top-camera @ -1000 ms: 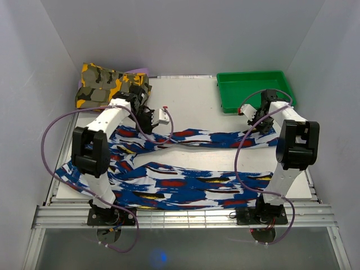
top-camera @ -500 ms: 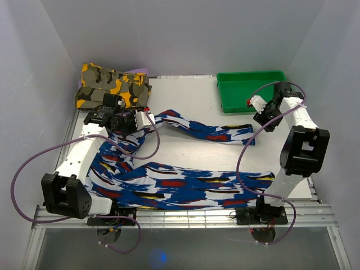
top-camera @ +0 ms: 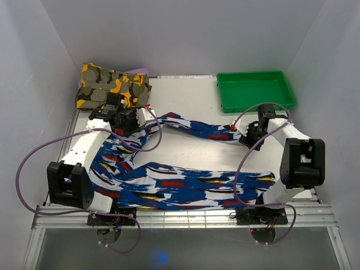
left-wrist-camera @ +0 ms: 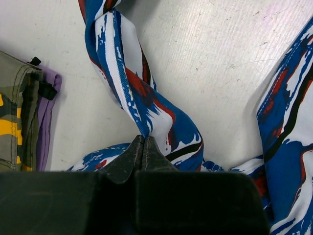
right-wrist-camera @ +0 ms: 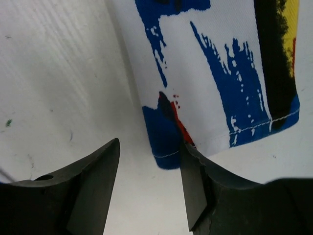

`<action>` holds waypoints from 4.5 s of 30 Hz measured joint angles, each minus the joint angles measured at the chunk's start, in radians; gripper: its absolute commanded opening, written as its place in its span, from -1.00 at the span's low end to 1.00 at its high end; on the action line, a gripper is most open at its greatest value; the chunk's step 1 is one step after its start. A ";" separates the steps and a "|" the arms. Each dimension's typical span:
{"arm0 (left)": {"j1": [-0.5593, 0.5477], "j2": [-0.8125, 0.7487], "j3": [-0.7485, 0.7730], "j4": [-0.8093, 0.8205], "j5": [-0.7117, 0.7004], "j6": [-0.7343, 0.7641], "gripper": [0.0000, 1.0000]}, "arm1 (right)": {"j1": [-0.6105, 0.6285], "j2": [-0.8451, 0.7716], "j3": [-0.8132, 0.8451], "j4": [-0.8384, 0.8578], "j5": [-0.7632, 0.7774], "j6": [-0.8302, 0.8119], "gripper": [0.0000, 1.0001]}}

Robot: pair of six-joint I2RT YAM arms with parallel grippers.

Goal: Fold and stack the trousers
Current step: Flatten the trousers out

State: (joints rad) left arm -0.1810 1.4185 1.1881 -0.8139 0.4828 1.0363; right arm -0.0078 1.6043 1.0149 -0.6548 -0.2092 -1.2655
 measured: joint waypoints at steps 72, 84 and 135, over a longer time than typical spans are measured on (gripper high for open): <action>0.160 0.700 0.439 0.092 -0.220 -0.705 -1.00 | -0.277 0.123 0.061 0.005 0.209 -0.004 0.36; 0.173 0.540 0.341 0.130 -0.277 -0.714 -0.40 | -0.371 0.262 0.376 -0.167 0.195 0.024 0.38; -0.026 0.250 0.000 0.001 -0.018 -0.383 0.05 | -0.031 0.385 0.394 -0.127 0.145 0.240 -0.48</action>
State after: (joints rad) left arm -0.2066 1.6684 1.1877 -0.8131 0.4652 0.6529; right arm -0.0387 1.9896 1.4094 -0.7815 -0.0647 -1.0256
